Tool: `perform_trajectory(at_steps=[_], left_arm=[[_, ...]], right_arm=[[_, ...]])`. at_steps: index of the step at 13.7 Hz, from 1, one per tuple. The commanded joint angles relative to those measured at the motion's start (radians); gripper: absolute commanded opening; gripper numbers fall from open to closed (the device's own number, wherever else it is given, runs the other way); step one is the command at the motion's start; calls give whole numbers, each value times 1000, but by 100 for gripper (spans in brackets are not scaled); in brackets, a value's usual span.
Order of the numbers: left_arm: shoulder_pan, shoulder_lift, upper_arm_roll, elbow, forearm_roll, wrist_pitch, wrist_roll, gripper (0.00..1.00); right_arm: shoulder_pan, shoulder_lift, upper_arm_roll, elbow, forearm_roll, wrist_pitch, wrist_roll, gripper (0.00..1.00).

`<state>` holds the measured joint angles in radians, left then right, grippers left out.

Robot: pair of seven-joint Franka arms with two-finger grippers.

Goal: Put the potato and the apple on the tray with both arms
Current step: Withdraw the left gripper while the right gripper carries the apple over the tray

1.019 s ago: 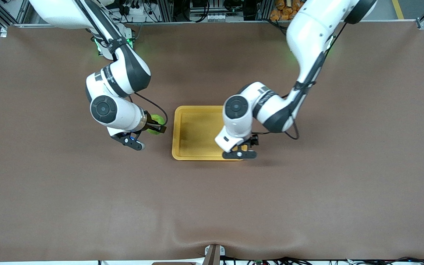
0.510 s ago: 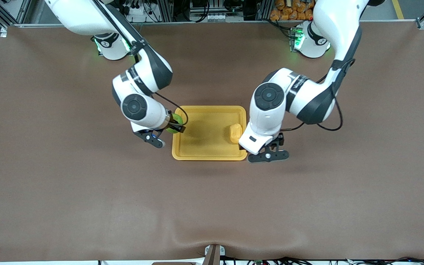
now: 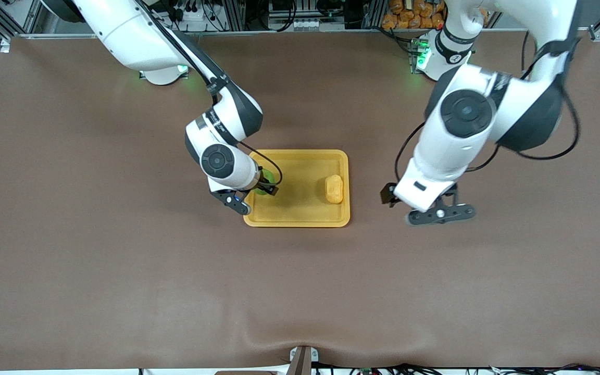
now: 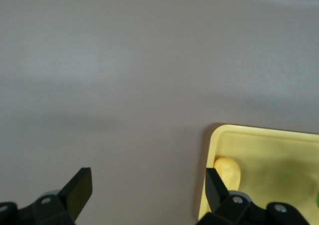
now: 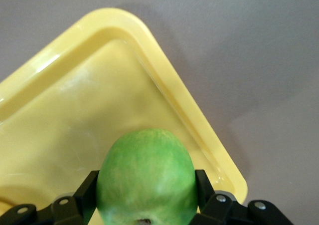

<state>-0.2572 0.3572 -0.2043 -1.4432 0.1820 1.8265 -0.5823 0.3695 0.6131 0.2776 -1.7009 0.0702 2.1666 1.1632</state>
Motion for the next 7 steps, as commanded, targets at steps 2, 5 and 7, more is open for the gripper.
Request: perform_trajectory(at_steps=[2, 5, 7], left_arm=[[56, -95, -6, -25, -22, -51, 82, 100], [108, -144, -3, -25, -23, -111, 142, 100], [128, -185, 3, -25, -22, -153, 186, 100]], right_arm=[[22, 37, -9, 33, -39, -2, 39, 0], [26, 48, -9, 33, -46, -1, 59, 1], [26, 57, -9, 30, -59, 24, 70, 23]])
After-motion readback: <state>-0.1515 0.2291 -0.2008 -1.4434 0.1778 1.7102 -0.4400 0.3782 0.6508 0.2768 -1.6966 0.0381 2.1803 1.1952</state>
